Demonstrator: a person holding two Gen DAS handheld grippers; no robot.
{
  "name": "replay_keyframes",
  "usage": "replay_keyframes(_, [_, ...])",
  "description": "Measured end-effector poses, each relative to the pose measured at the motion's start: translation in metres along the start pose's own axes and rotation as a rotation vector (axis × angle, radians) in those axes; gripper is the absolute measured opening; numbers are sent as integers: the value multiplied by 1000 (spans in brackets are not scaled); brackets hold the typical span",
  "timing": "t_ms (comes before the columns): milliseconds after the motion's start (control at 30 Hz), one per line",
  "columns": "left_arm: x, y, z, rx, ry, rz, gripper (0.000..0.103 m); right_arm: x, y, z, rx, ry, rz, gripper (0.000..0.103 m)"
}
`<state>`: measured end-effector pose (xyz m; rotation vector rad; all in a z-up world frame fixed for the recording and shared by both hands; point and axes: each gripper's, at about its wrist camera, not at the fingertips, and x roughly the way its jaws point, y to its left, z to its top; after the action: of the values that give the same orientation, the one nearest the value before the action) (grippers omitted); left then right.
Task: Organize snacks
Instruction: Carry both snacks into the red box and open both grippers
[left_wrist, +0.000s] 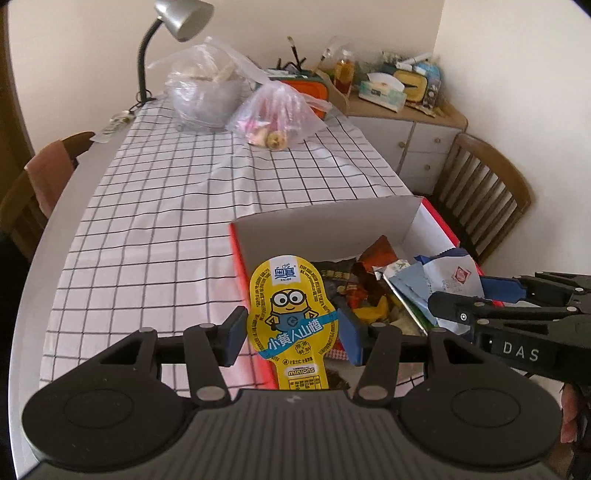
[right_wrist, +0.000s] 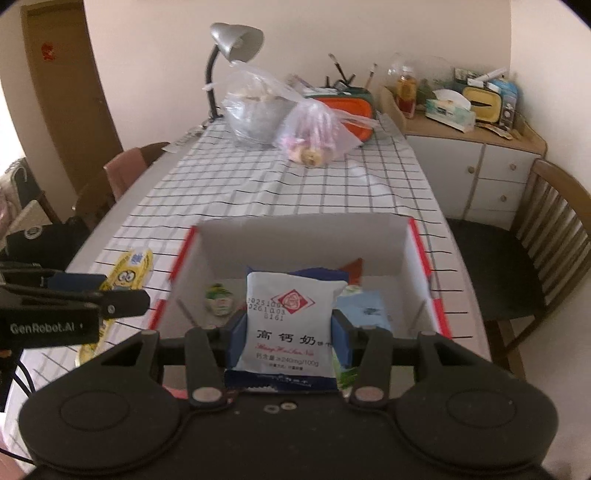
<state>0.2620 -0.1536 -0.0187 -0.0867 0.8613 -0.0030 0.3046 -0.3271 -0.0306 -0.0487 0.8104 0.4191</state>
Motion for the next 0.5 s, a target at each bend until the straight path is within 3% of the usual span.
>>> replay_keyframes(500, [83,-35,21,32,127,33,52,53,-18,-13,-70,118,19,45])
